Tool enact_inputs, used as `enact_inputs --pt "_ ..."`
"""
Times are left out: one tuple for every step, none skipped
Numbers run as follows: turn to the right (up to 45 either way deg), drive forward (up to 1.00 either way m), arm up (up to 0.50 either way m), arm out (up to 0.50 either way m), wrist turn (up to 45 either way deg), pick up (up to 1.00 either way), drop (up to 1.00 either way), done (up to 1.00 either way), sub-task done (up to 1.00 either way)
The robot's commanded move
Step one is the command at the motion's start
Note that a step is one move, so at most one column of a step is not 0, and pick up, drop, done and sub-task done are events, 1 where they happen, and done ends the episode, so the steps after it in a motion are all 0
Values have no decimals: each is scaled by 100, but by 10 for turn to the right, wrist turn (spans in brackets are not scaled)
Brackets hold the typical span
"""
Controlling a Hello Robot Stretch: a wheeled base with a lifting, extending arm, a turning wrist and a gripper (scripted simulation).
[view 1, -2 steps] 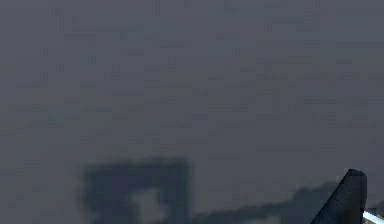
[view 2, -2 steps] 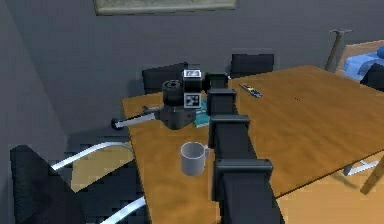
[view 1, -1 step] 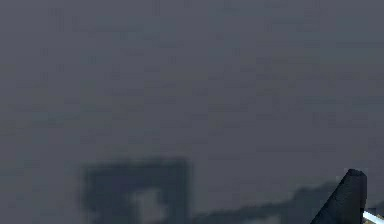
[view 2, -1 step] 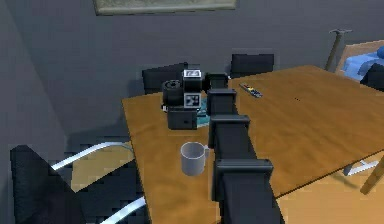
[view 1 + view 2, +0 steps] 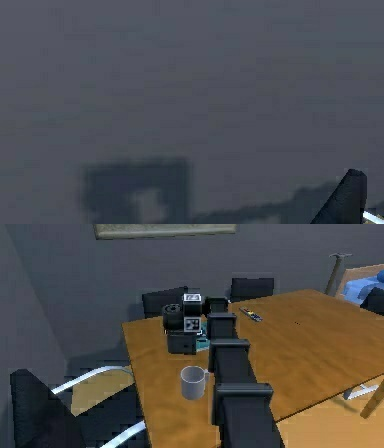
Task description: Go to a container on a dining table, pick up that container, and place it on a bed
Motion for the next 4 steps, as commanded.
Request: enact_inputs --pt "0 0 -30 0 0 0 0 0 0" --pt "0 0 0 0 0 100 0 0 0" --pt "0 0 10 0 0 0 0 0 0" --pt "0 0 22 0 0 0 0 0 0"
